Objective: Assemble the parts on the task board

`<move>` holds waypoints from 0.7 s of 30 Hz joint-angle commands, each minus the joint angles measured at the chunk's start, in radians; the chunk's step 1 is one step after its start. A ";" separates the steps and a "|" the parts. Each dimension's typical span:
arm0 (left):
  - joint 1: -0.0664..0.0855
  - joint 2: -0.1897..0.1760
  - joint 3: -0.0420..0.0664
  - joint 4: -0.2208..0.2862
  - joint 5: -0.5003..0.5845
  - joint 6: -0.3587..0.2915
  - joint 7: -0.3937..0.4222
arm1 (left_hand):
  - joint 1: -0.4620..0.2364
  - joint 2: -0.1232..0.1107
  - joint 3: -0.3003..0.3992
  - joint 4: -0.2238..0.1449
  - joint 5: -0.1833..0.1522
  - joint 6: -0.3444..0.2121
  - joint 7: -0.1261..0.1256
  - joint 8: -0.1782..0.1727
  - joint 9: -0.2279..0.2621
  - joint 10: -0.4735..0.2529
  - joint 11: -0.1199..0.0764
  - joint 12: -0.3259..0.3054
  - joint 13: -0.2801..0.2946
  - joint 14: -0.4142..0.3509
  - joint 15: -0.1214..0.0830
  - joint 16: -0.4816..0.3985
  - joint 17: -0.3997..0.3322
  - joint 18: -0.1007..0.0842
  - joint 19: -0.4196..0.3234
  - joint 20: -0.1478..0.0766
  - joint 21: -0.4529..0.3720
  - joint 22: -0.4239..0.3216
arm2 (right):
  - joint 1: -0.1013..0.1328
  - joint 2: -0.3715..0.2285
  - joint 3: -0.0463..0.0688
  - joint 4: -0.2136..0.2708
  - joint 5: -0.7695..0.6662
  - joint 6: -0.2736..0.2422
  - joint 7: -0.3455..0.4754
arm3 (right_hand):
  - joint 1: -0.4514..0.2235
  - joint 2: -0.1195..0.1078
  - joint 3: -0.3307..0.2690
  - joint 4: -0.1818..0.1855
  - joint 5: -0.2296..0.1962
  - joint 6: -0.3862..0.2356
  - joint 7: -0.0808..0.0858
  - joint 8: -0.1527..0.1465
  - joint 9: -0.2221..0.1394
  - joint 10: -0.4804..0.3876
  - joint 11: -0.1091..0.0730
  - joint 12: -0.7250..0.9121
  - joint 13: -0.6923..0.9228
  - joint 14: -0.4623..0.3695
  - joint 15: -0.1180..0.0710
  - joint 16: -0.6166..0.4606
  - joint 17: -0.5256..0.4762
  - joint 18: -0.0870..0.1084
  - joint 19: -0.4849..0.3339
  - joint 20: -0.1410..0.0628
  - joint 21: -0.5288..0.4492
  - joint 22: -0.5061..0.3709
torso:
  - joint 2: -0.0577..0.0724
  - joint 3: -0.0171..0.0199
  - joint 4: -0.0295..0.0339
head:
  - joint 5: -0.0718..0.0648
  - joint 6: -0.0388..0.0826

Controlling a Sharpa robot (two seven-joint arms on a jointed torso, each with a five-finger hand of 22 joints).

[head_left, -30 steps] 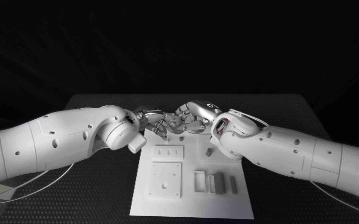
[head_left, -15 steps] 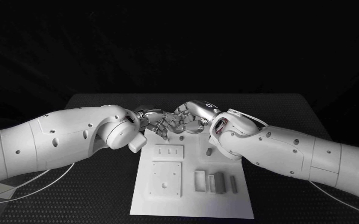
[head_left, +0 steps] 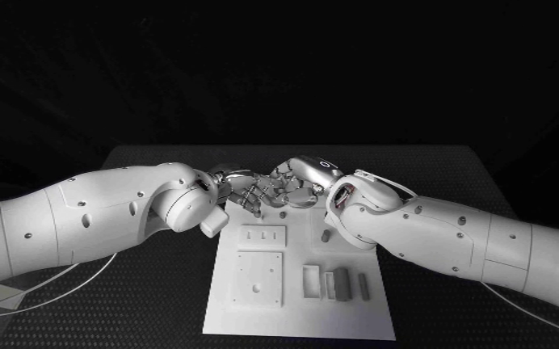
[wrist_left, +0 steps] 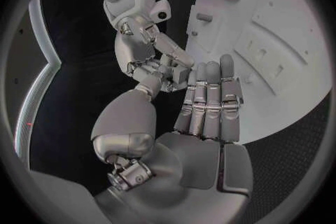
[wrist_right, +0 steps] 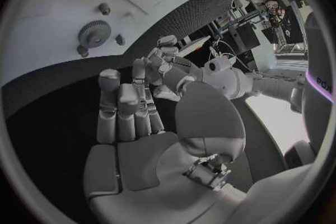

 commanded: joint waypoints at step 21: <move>0.001 0.001 0.001 0.005 -0.009 -0.005 0.012 | 0.122 0.103 0.069 -0.074 -0.005 0.054 -0.021 0.022 0.016 0.049 -0.018 0.015 0.009 0.014 -0.007 0.022 -0.010 0.011 0.026 -0.007 -0.004 0.024 | -0.002 0.008 0.000 -0.007 0.004 0.027 0.011 | -0.005 0.001 -0.010 0.000 0.002 0.017 -0.001 0.014 0.001 0.027 -0.005 -0.007 0.002 -0.003 -0.013 -0.008 -0.002 0.048 0.000 -0.005 -0.006 0.015 | 0.000 0.0003 -0.0003 | 0.000 -0.003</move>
